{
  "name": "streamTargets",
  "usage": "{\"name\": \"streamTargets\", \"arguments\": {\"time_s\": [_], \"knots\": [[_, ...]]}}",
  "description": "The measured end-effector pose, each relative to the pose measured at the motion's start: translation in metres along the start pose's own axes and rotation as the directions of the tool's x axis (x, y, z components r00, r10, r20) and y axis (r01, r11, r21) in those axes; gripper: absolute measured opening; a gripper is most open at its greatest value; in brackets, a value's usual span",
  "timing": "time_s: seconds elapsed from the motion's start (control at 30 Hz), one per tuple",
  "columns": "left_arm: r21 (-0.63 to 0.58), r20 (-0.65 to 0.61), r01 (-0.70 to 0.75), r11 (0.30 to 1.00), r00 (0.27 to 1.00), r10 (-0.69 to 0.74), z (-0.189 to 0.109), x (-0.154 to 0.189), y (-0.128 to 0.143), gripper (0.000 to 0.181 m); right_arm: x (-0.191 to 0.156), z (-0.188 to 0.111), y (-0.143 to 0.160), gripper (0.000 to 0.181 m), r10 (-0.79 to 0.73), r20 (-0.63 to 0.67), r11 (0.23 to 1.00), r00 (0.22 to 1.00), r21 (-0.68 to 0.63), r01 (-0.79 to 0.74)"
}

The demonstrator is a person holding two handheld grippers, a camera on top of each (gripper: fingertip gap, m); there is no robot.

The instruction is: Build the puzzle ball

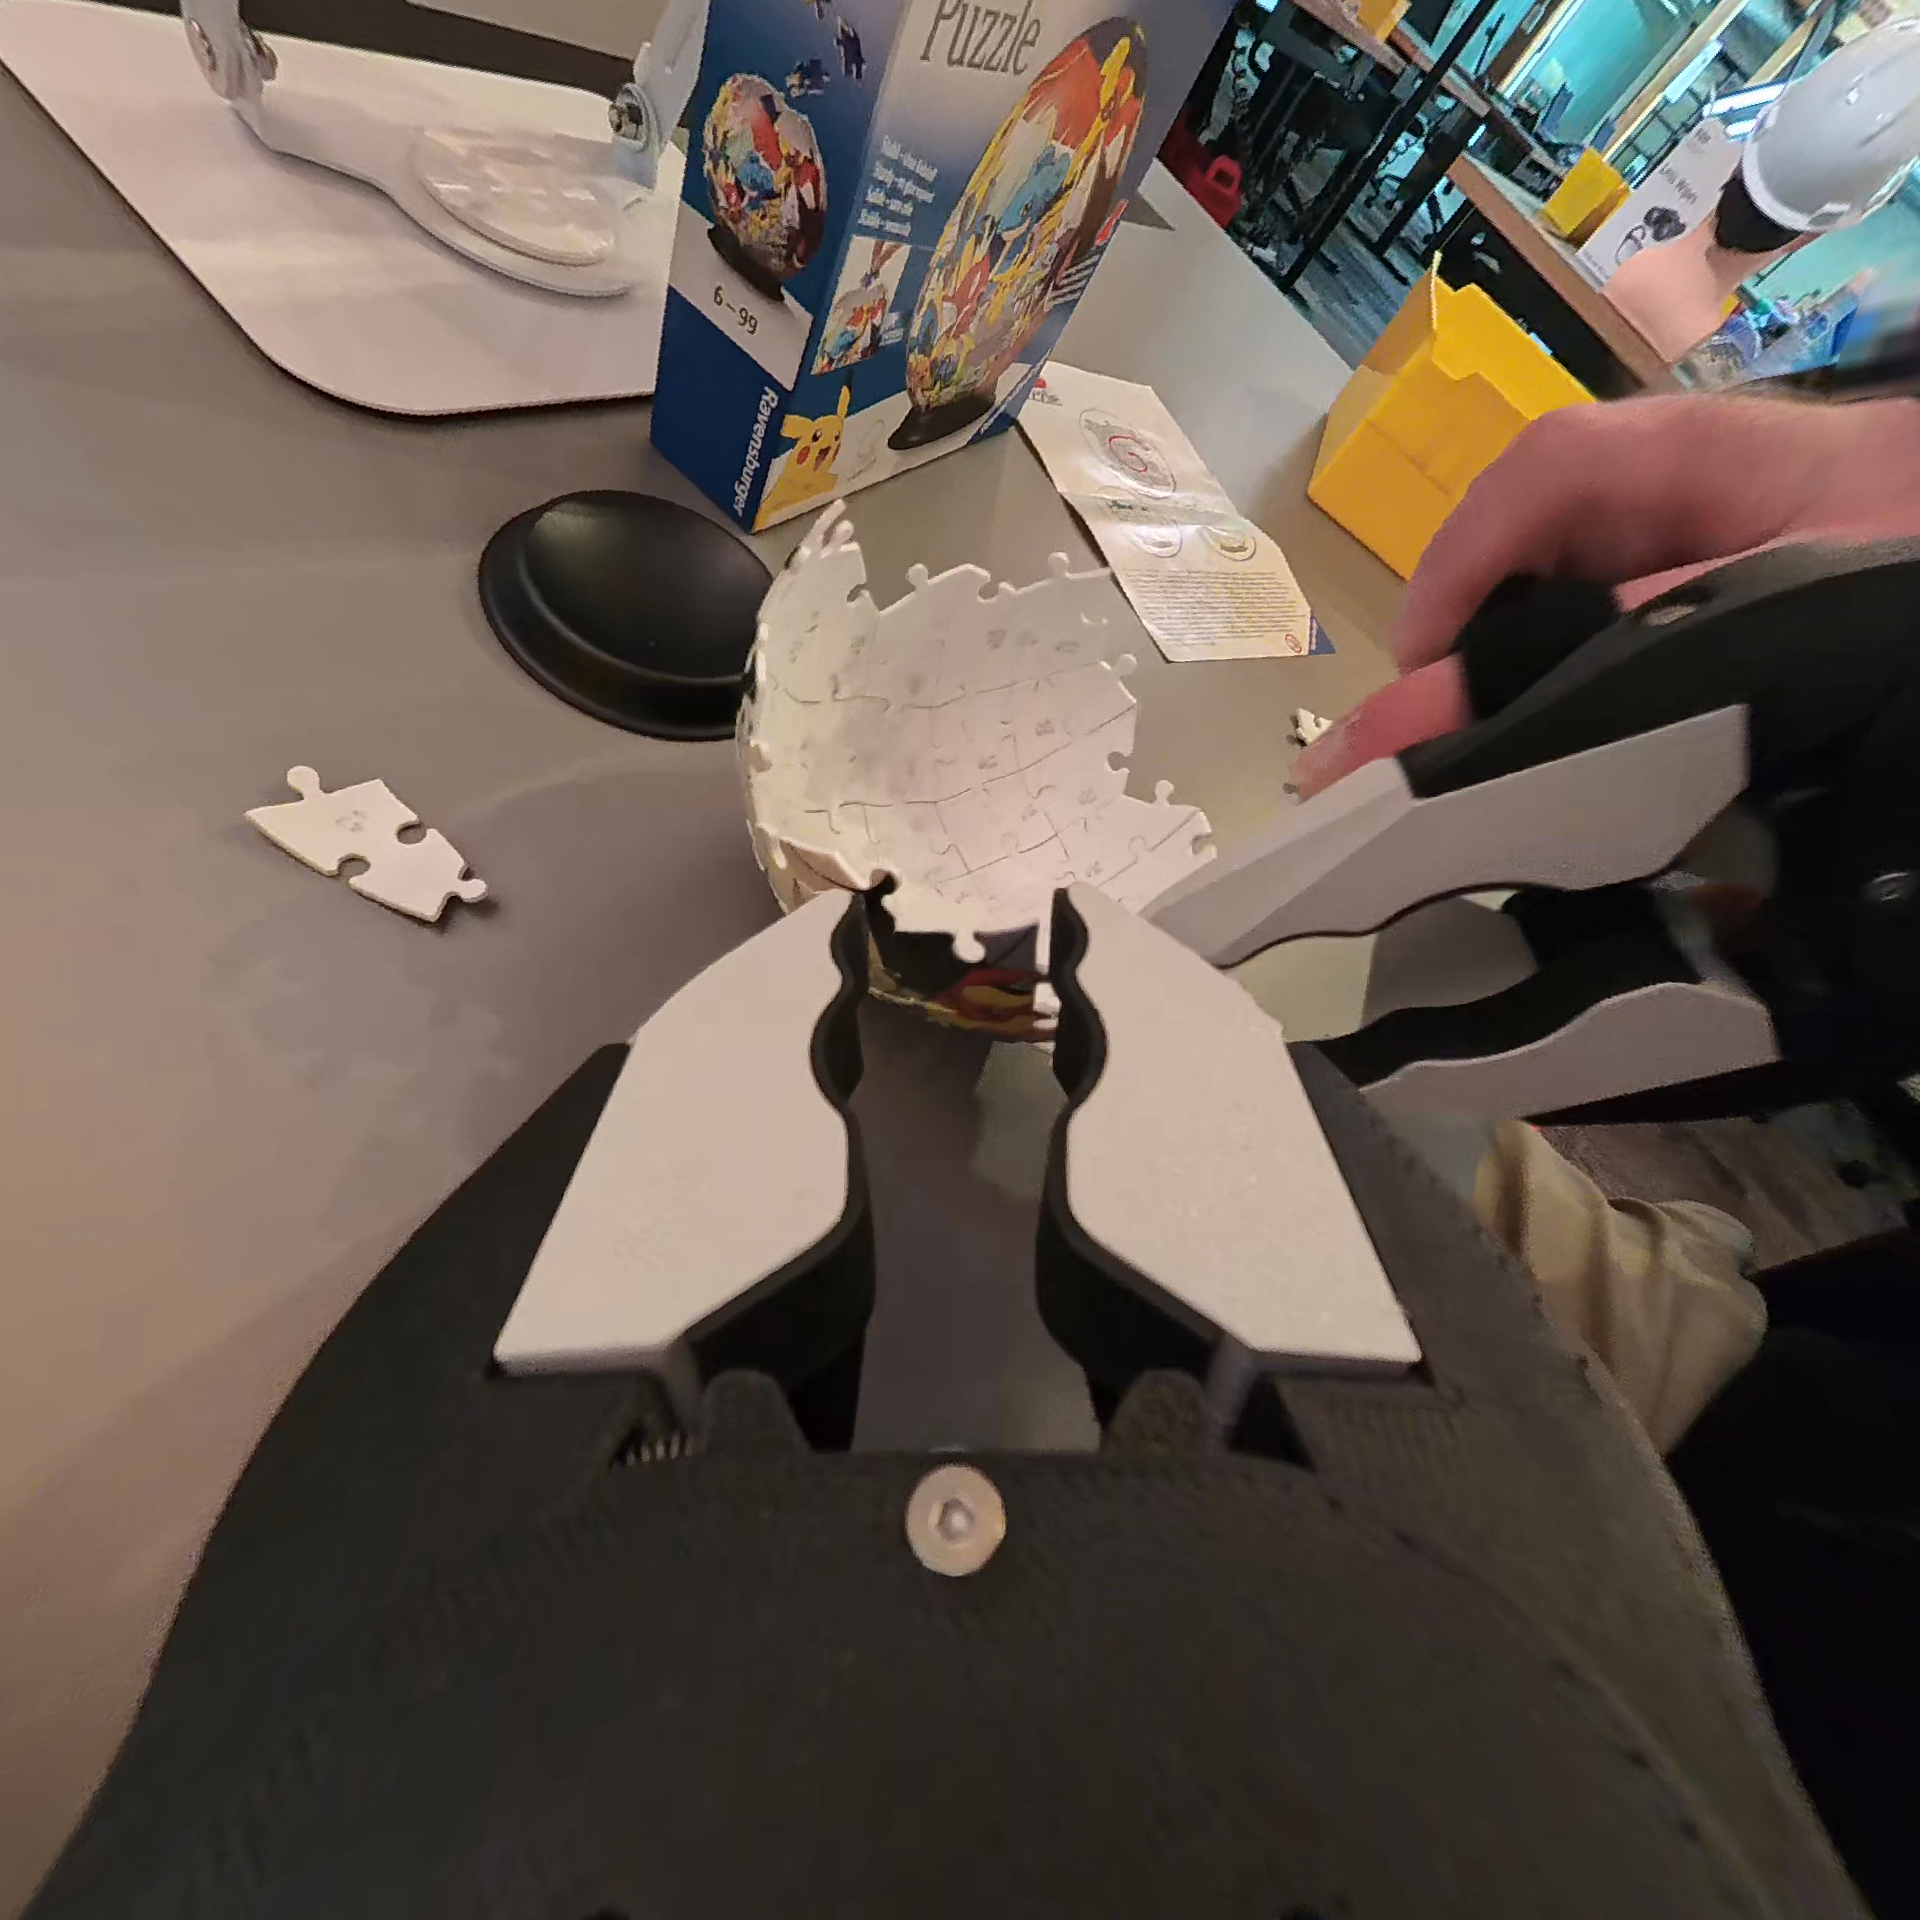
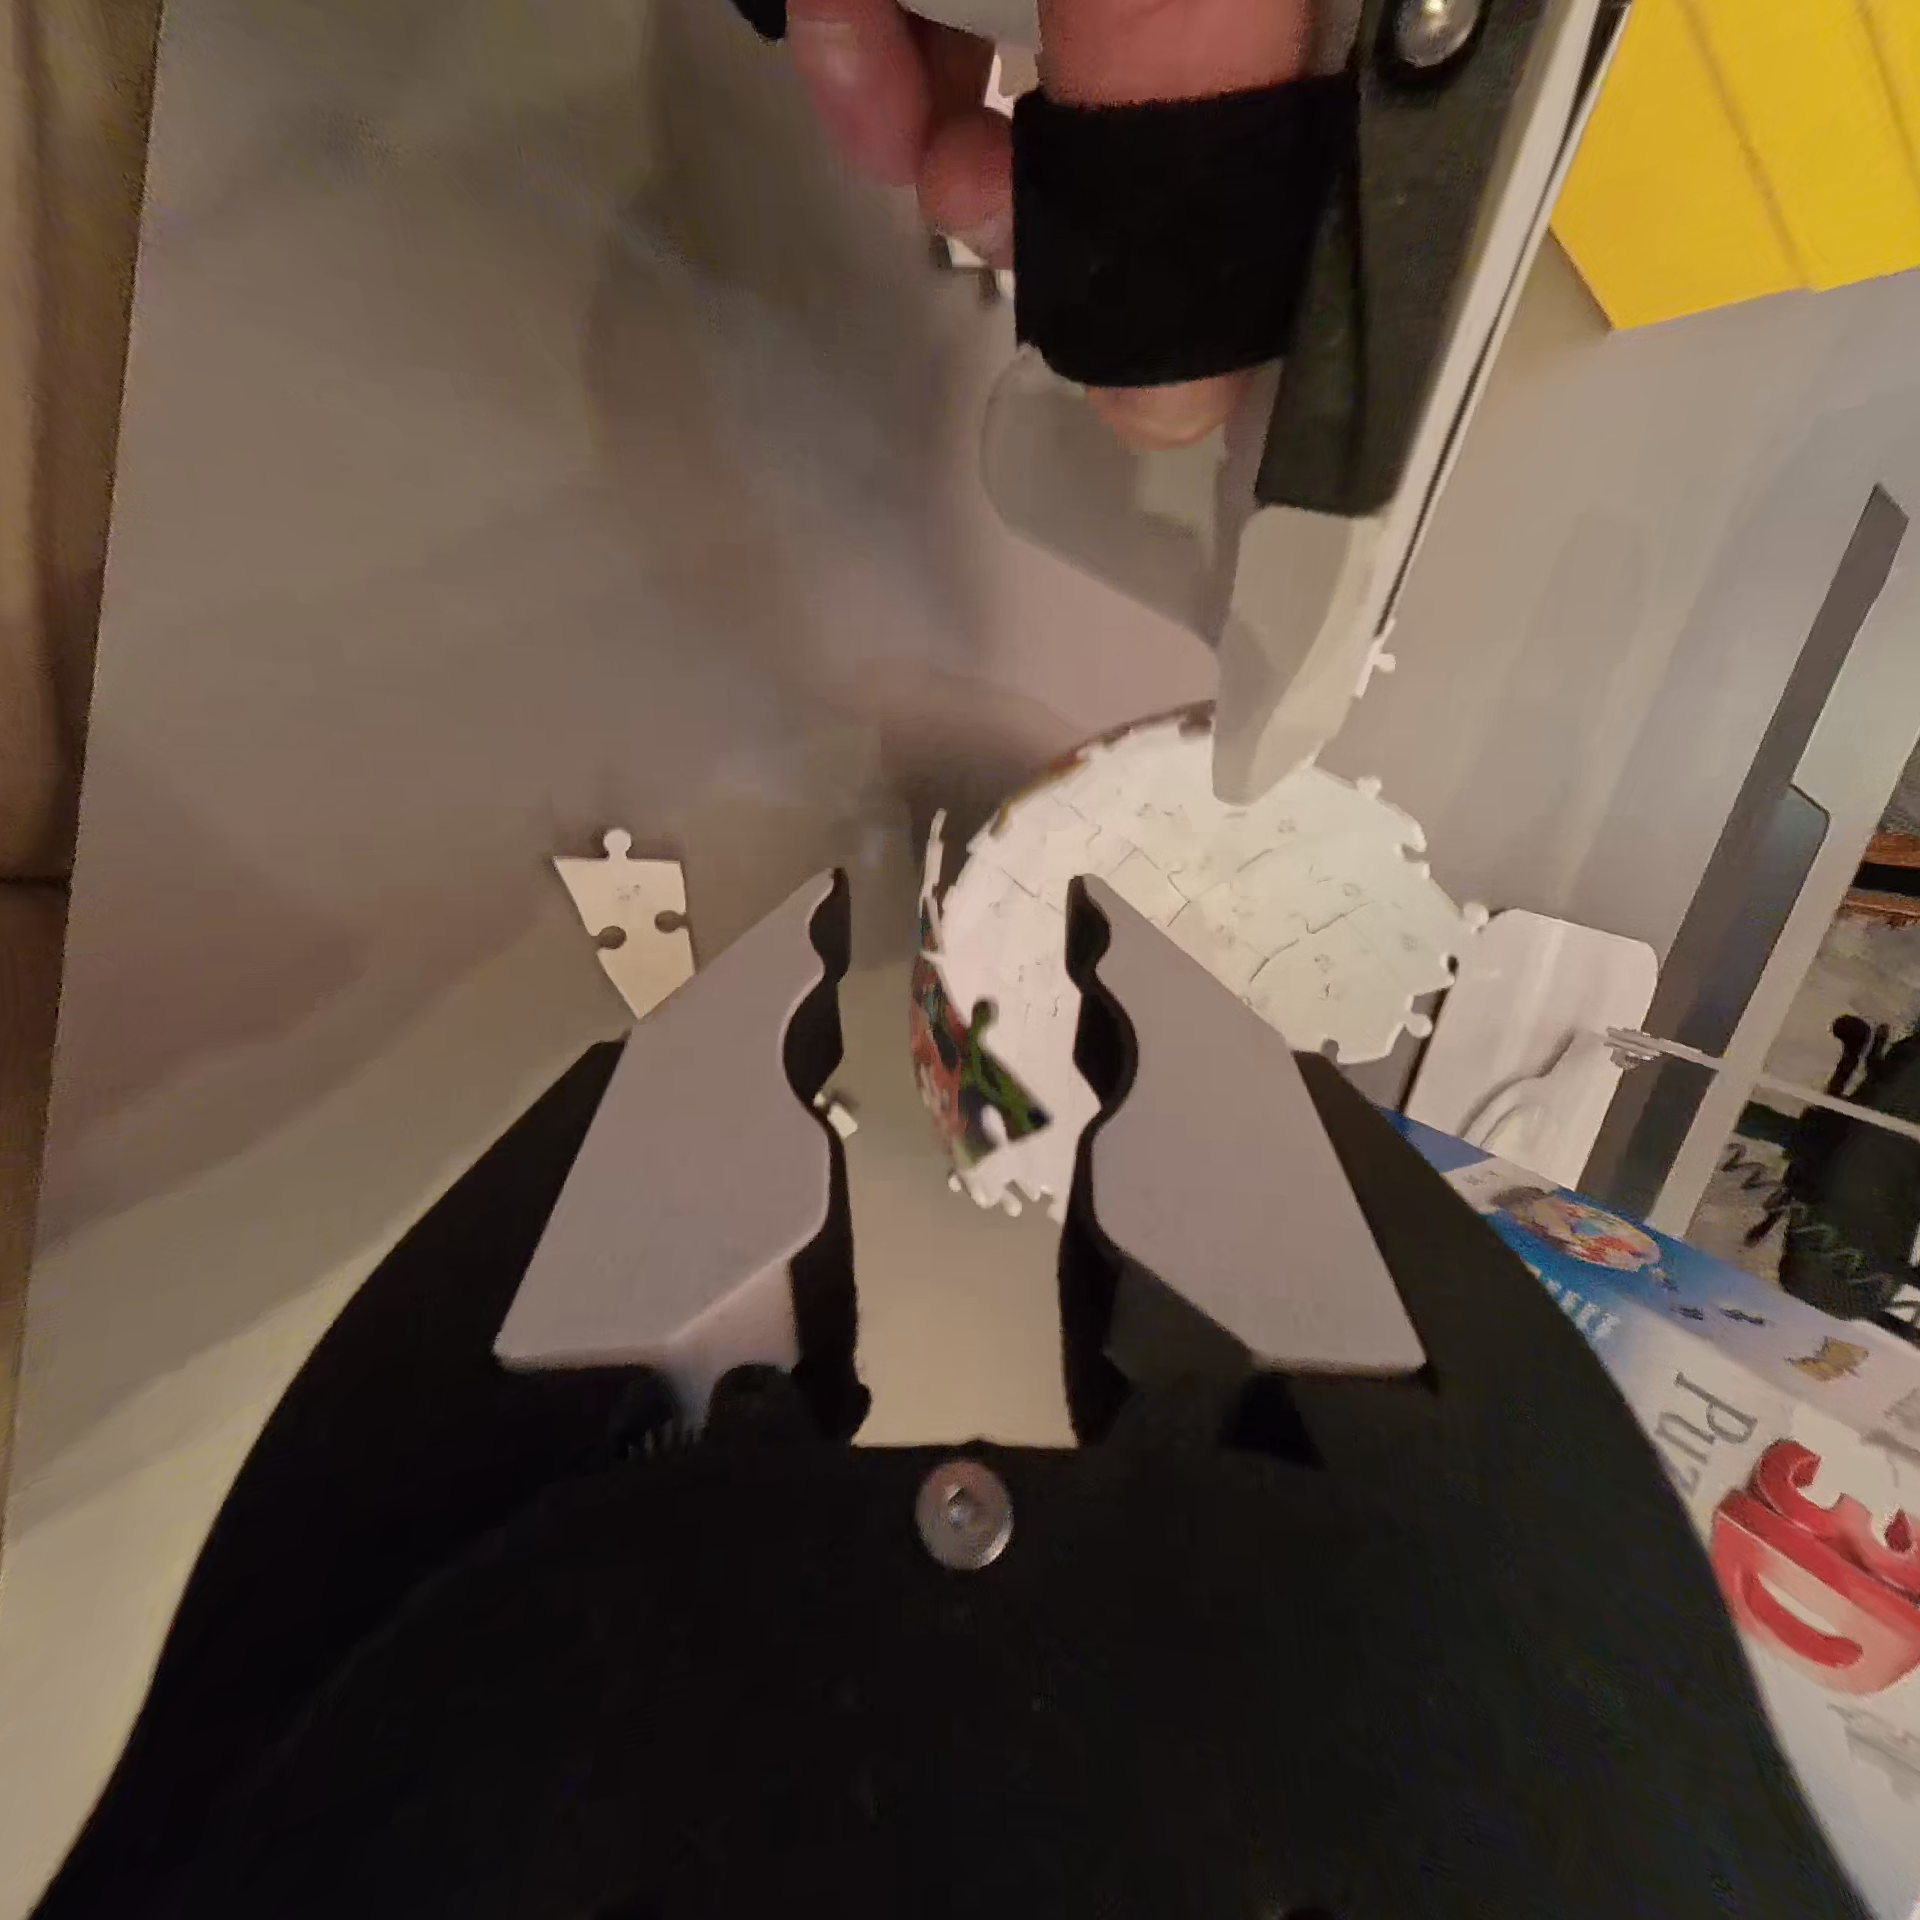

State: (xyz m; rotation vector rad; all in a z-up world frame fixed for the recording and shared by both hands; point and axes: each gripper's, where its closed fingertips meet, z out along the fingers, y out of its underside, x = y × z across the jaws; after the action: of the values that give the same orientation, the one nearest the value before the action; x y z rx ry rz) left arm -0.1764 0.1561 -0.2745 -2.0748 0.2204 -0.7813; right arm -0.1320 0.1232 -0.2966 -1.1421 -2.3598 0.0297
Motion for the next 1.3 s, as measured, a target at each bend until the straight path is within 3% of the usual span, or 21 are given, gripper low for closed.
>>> {"name": "streamTargets", "arguments": {"time_s": [0.2, 0.53, 1.3], "knots": [[0.007, -0.003, 0.007, 1.0, 1.0, -0.007, -0.001, -0.002, -0.002, 0.033, -0.002, 0.017, 0.011, 0.026, 0.022, 0.029, 0.997, 0.999, -0.072, -0.02], [0.019, -0.029, 0.027, 0.999, 0.999, -0.027, -0.001, -0.001, -0.005, 0.031, 0.002, 0.023, 0.011, 0.009, 0.037, 0.028, 0.997, 0.999, -0.066, -0.035], [-0.021, -0.074, -0.114, 0.993, 0.991, 0.113, 0.008, 0.003, -0.001, 0.027, 0.015, 0.017, 0.017, 0.004, 0.183, 0.007, 0.983, 0.983, 0.024, -0.183]]}}
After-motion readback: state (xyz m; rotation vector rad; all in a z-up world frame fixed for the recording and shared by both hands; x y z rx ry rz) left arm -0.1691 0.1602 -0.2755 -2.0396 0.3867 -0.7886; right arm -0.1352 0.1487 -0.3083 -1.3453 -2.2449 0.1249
